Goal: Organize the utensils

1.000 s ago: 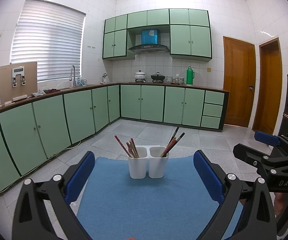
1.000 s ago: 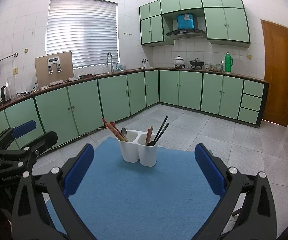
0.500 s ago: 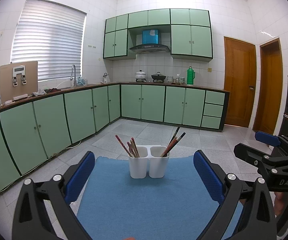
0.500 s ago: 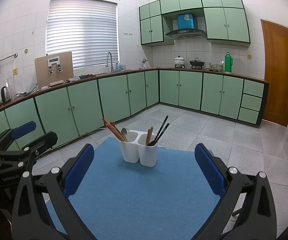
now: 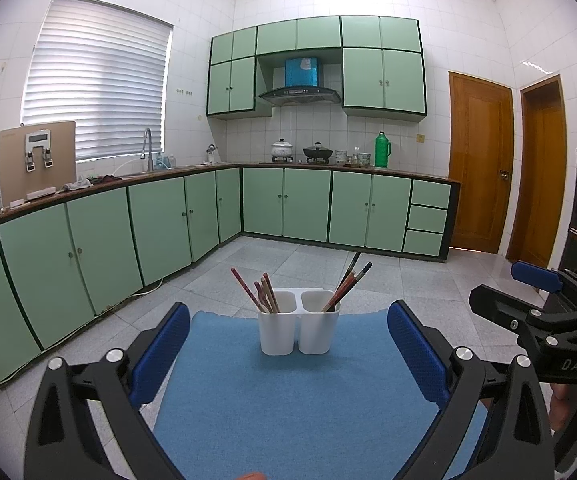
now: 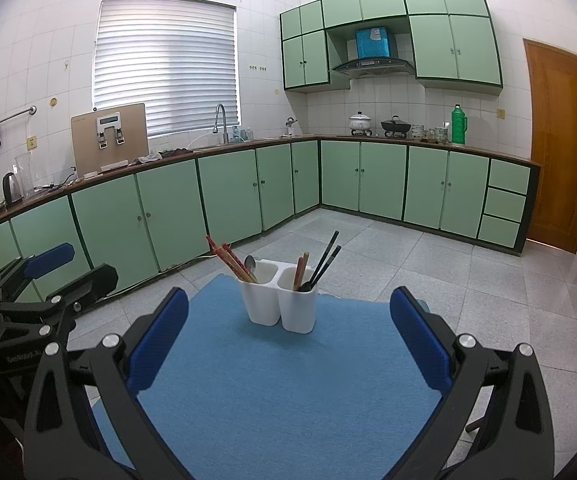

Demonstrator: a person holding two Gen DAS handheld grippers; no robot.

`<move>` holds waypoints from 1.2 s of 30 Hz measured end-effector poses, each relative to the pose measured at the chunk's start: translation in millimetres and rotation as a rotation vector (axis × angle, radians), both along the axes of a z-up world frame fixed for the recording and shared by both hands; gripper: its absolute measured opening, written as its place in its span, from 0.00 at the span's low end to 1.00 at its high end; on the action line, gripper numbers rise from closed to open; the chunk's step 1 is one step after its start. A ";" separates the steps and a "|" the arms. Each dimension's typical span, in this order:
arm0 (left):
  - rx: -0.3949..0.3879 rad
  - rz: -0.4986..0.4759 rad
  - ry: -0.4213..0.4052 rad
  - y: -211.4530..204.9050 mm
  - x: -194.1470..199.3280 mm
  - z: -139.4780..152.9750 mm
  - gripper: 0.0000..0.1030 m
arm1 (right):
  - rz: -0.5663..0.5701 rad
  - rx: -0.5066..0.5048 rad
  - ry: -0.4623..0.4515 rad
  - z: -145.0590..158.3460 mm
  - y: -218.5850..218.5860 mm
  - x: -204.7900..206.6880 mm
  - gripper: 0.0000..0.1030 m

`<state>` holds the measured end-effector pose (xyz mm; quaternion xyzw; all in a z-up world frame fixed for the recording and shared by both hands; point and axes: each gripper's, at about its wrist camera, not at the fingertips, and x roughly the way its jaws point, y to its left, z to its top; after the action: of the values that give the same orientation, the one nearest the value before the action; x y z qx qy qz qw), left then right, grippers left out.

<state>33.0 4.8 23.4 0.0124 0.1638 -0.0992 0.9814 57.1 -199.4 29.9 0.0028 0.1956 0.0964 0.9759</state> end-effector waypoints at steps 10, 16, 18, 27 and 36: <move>-0.002 0.004 0.001 -0.8 0.1 -0.8 0.94 | 0.001 -0.001 0.002 -1.3 -1.2 0.4 0.95; -0.003 0.004 0.002 0.3 0.1 -1.2 0.94 | 0.001 -0.001 0.002 -1.1 -0.8 0.1 0.95; -0.003 0.004 0.002 0.4 -0.3 -1.5 0.94 | 0.001 -0.001 0.002 -1.0 -0.9 0.3 0.95; -0.002 0.003 0.004 -0.4 -1.3 -1.8 0.94 | 0.001 0.000 0.004 -2.7 -1.3 1.4 0.95; -0.006 0.002 0.008 -1.0 0.0 -1.1 0.94 | -0.001 0.000 0.007 -5.8 -1.1 2.4 0.95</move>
<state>33.1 3.9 22.3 0.0089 0.1676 -0.0985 0.9809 59.5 -200.5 24.1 0.0032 0.1992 0.0959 0.9753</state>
